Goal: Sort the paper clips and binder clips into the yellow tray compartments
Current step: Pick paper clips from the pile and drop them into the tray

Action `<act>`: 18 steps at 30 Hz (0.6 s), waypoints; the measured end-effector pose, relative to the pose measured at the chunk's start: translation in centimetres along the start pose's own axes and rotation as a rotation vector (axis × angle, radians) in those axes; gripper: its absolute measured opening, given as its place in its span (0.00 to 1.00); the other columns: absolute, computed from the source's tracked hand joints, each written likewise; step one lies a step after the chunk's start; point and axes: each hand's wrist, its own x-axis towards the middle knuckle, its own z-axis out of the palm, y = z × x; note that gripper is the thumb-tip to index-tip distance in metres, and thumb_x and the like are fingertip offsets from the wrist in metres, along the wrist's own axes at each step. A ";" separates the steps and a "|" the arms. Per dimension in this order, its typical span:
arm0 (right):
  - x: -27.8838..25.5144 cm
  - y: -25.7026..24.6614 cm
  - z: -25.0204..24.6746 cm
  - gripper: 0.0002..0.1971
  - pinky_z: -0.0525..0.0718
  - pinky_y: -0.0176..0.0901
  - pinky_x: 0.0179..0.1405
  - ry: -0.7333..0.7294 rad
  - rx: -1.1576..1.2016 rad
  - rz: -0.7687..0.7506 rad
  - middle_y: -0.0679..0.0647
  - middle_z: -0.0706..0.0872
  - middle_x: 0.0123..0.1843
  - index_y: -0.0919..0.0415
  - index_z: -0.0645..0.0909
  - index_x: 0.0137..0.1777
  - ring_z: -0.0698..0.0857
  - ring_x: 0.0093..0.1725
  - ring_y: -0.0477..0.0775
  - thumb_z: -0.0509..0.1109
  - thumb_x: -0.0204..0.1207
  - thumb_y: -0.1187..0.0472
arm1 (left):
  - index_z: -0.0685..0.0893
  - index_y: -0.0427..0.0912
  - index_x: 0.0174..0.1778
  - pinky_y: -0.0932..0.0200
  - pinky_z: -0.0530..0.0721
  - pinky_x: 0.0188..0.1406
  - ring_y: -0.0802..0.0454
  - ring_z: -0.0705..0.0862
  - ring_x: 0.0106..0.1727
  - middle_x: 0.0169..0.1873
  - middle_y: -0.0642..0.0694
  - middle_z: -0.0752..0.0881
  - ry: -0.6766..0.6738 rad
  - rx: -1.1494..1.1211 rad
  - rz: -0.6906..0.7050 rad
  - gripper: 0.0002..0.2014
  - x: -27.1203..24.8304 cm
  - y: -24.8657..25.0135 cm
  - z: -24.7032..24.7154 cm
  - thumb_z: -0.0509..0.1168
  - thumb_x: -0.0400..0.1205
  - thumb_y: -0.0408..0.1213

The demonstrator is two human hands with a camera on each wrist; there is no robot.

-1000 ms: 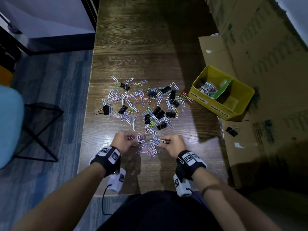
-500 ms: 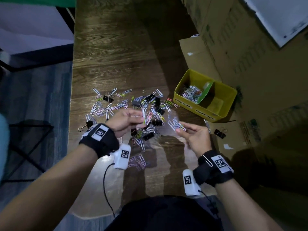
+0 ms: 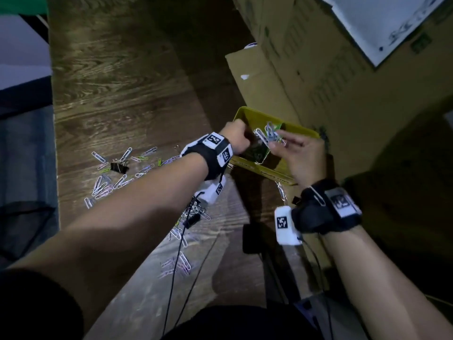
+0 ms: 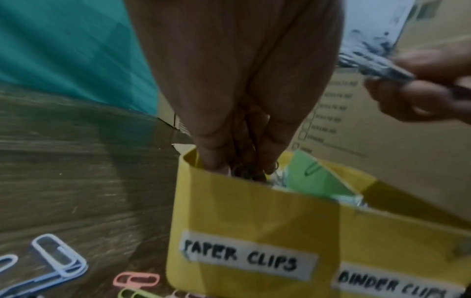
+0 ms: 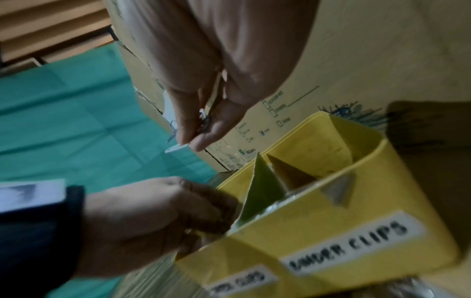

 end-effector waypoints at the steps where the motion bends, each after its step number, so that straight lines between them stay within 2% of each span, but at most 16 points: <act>1: 1.2 -0.1 0.0 0.19 0.83 0.25 0.40 0.004 -0.033 0.006 0.57 0.89 0.51 0.64 0.85 0.58 0.87 0.37 0.32 0.78 0.66 0.72 | 0.80 0.34 0.61 0.58 0.78 0.49 0.38 0.82 0.59 0.58 0.36 0.83 -0.024 0.046 -0.015 0.16 0.1 0.0 0.3 0.62 0.78 0.32; 3: 3.4 -0.2 0.2 0.19 0.79 0.21 0.37 -0.003 -0.121 0.015 0.56 0.87 0.51 0.66 0.84 0.60 0.84 0.32 0.29 0.77 0.68 0.72 | 0.80 0.37 0.63 0.57 0.79 0.54 0.38 0.82 0.60 0.60 0.35 0.83 -0.052 0.072 0.002 0.18 0.4 -0.7 0.7 0.60 0.78 0.31; 6: 6.1 -0.1 1.2 0.18 0.76 0.19 0.36 -0.048 -0.340 0.019 0.54 0.86 0.49 0.64 0.84 0.61 0.84 0.42 0.43 0.76 0.71 0.68 | 0.86 0.48 0.60 0.57 0.78 0.64 0.42 0.82 0.61 0.58 0.39 0.86 -0.012 -0.008 0.092 0.20 -0.2 -1.8 0.4 0.57 0.76 0.29; 7: 6.7 0.0 1.7 0.18 0.76 0.22 0.37 -0.081 -0.424 0.018 0.53 0.86 0.50 0.63 0.84 0.62 0.83 0.45 0.45 0.76 0.72 0.67 | 0.87 0.49 0.57 0.56 0.78 0.66 0.44 0.83 0.60 0.56 0.41 0.87 0.026 -0.050 0.122 0.20 -0.7 -2.2 0.2 0.57 0.76 0.29; 9: 7.5 0.3 3.0 0.17 0.78 0.32 0.46 -0.158 -0.613 -0.008 0.55 0.87 0.56 0.60 0.84 0.62 0.84 0.49 0.49 0.75 0.72 0.65 | 0.89 0.46 0.51 0.61 0.80 0.62 0.52 0.86 0.53 0.47 0.47 0.90 0.128 -0.145 0.181 0.17 -2.1 -2.9 -0.3 0.58 0.76 0.27; 10: 7.7 0.5 3.7 0.17 0.80 0.37 0.50 -0.192 -0.704 -0.037 0.56 0.87 0.58 0.59 0.84 0.61 0.85 0.51 0.51 0.75 0.72 0.64 | 0.90 0.44 0.49 0.67 0.82 0.54 0.58 0.87 0.46 0.41 0.51 0.90 0.173 -0.198 0.196 0.17 -3.0 -3.3 -0.6 0.58 0.76 0.25; 12: 7.7 1.0 4.9 0.18 0.81 0.38 0.56 -0.247 -0.833 -0.067 0.57 0.88 0.59 0.59 0.84 0.61 0.86 0.54 0.52 0.77 0.71 0.63 | 0.90 0.43 0.45 0.77 0.78 0.34 0.70 0.83 0.29 0.33 0.55 0.87 0.215 -0.275 0.183 0.15 -4.9 -4.7 -1.1 0.59 0.77 0.24; 13: 7.6 1.1 5.3 0.18 0.80 0.38 0.56 -0.273 -0.883 -0.064 0.57 0.87 0.60 0.59 0.84 0.61 0.86 0.56 0.53 0.77 0.71 0.63 | 0.89 0.44 0.45 0.79 0.76 0.29 0.72 0.81 0.26 0.32 0.55 0.86 0.216 -0.284 0.169 0.15 -5.9 -5.6 -1.3 0.59 0.78 0.24; 16: 6.4 1.0 5.7 0.21 0.77 0.45 0.62 -0.314 -0.997 -0.042 0.61 0.79 0.68 0.55 0.82 0.65 0.82 0.62 0.60 0.77 0.71 0.60 | 0.88 0.44 0.44 0.74 0.82 0.37 0.73 0.83 0.31 0.35 0.52 0.88 0.175 -0.296 0.127 0.15 -9.1 -9.5 -1.5 0.59 0.79 0.23; 18: 5.3 0.5 5.7 0.19 0.76 0.48 0.64 -0.302 -0.987 -0.080 0.62 0.77 0.69 0.55 0.81 0.65 0.80 0.64 0.62 0.74 0.74 0.60 | 0.88 0.43 0.43 0.70 0.83 0.41 0.68 0.84 0.35 0.36 0.52 0.87 0.126 -0.249 0.096 0.14 -11.7 -12.3 -1.2 0.60 0.78 0.22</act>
